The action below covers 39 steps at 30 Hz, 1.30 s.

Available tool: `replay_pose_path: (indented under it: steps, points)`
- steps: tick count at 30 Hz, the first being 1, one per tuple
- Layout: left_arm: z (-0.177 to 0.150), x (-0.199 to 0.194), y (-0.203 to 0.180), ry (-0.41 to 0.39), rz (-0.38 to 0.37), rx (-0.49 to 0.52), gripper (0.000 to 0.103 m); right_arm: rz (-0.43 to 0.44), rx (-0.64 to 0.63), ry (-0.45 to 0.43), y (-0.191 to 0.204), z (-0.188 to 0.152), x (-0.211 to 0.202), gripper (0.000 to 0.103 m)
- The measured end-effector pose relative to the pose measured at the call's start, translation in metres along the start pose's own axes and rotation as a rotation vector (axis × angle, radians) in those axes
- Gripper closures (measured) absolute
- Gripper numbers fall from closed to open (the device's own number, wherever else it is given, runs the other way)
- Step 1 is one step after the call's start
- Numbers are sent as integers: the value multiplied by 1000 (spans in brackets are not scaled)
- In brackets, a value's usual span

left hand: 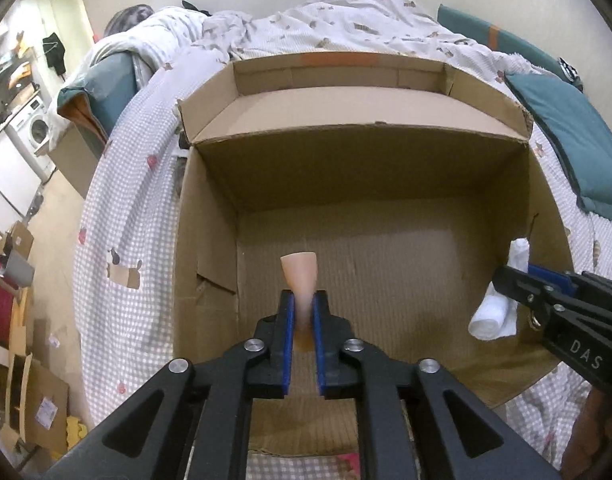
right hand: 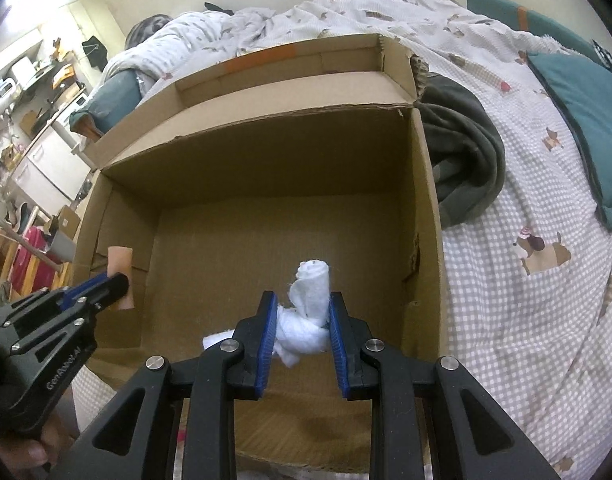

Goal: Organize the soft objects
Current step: 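Carry the tan cylinder and white sock over the box with both tools, then open the left tool over the box while the right tool releases the sock, then move both tools back out of the box toward the remaining toys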

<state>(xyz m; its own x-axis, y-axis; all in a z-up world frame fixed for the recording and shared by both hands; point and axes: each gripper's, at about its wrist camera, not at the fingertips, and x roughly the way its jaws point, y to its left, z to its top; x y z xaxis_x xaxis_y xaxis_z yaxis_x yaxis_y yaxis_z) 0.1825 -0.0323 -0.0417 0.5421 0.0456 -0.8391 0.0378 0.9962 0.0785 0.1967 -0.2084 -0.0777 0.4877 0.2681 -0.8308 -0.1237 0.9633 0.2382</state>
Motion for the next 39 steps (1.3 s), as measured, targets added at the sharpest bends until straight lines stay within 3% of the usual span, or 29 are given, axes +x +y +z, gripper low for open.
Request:
replay_pose_path:
  steps: [4, 7, 9, 12, 15, 17, 19, 26, 28, 34, 39]
  points:
    - [0, 2, -1, 15, -4, 6, 89, 4, 4, -4, 0, -1, 0, 77]
    - [0, 4, -2, 24, 0, 11, 80, 2, 4, -1, 0, 0, 0, 77]
    - [1, 6, -3, 30, 6, 11, 60, -2, 2, -2, 1, 0, 0, 77]
    - [0, 4, -2, 19, 15, 1, 43, -2, 11, -1, -1, 1, 0, 76]
    - [0, 4, -3, 14, 21, 6, 43, 4, 32, -1, -4, 2, 0, 72]
    - [0, 3, -3, 14, 25, 8, 43, 11, 50, -3, -7, 3, -1, 63]
    - [-1, 3, -4, 15, 24, 8, 43, 19, 61, -24, -9, 4, -5, 35]
    - [0, 3, -3, 12, 31, 8, 43, 92, 94, -76, -12, 7, -14, 17]
    - [0, 2, -1, 8, 31, 3, 43, 129, 102, -88, -12, 8, -16, 0]
    - [0, -1, 2, 0, 34, -6, 43, 205, 87, -166, -4, 8, -31, 0]
    - [-2, -9, 4, -16, 36, -12, 43, 195, 115, -220, -10, 6, -40, 0]
